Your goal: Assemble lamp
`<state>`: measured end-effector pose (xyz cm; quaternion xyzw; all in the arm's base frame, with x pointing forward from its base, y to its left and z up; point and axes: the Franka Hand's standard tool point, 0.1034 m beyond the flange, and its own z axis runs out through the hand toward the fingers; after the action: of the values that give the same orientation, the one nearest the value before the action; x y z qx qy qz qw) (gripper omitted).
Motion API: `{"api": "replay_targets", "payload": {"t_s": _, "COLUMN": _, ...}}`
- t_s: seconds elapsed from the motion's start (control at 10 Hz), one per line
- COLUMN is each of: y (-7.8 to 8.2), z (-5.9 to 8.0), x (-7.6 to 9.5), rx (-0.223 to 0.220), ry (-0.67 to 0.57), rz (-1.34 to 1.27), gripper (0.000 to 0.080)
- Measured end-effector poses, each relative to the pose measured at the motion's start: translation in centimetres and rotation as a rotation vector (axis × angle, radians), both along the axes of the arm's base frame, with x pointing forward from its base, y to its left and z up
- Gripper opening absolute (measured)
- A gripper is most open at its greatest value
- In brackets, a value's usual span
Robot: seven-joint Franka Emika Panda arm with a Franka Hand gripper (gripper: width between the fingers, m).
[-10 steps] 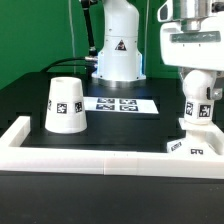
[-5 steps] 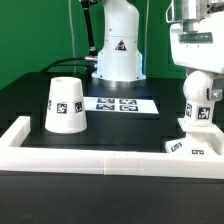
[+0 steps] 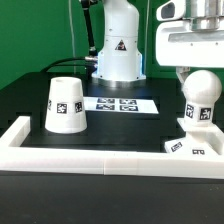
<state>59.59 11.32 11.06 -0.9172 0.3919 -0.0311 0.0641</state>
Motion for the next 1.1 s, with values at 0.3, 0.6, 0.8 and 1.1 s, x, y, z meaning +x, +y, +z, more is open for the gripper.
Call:
{"api": "replay_targets", "payload": {"t_s": 0.3, "y": 0.0, "z": 0.0, "x": 0.0, "rx": -0.022, "ry": -0.017, "rz": 0.182, "gripper": 0.0698}}
{"api": "replay_targets", "payload": {"t_s": 0.6, "y": -0.6, "z": 0.6, "x": 0.5, "rx": -0.106, "ry": -0.057, "rz": 0.629, "gripper": 0.0698}}
{"api": "replay_targets", "payload": {"t_s": 0.8, "y": -0.9, "z": 1.1, "x": 1.1, "rx": -0.132, "ry": -0.074, "rz": 0.837, "gripper": 0.0698}}
{"api": "replay_targets", "payload": {"t_s": 1.1, "y": -1.0, "z": 1.1, "x": 1.1, "rx": -0.152, "ry": -0.084, "rz": 0.998, "gripper": 0.0698}}
